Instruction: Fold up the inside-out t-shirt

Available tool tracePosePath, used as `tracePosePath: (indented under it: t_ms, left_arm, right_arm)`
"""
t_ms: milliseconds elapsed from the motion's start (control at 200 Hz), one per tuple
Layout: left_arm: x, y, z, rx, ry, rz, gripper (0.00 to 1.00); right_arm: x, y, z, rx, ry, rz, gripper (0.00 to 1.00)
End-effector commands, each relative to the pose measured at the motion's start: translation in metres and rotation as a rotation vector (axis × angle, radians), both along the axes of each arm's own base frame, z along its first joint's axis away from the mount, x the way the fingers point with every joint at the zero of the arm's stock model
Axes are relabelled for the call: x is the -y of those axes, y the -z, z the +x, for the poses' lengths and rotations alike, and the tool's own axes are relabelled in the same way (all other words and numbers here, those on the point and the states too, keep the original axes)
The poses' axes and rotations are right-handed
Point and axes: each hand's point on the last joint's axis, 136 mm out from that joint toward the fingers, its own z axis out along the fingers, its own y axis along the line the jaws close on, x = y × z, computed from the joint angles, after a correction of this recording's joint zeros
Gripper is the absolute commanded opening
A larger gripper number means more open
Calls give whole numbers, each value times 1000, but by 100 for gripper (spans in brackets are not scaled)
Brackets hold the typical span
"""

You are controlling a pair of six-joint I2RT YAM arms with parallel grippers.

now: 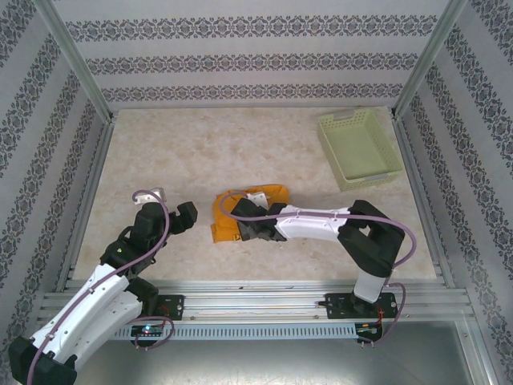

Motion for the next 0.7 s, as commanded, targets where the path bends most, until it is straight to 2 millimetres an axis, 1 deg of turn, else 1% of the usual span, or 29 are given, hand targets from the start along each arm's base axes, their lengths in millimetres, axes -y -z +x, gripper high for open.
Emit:
tracePosePath:
  t_ms: [0, 80, 175, 300, 360, 465, 520, 540, 605, 694]
  left_arm:
    - [-9, 8, -3, -16, -17, 41, 93]
    - [-9, 8, -3, -14, -20, 43, 93]
    - [-11, 9, -2, -13, -23, 51, 93]
    - [-10, 11, -2, -12, -22, 53, 94]
    - [-10, 11, -1, -12, -22, 53, 94]
    - [-12, 10, -2, -13, -25, 59, 94]
    - [-13, 10, -3, -12, -26, 61, 94]
    - [-13, 11, -3, -12, -27, 64, 94]
    - [-14, 11, -4, -9, -29, 65, 94]
    - [-15, 10, -5, -2, -33, 63, 95]
  right_arm:
    - [5, 6, 10, -38, 61, 14, 94]
    - [7, 13, 18, -70, 83, 37, 94]
    - [8, 10, 30, -63, 81, 44, 96]
    - [12, 8, 56, -82, 97, 79, 96]
    - [20, 8, 73, -94, 116, 88, 96]
    - [29, -2, 111, -102, 119, 101, 96]
    - [33, -11, 133, -96, 116, 89, 96]
    - [36, -11, 140, -102, 115, 82, 96]
    - [39, -20, 164, -113, 116, 86, 96]
    - [41, -27, 195, -115, 109, 95, 95]
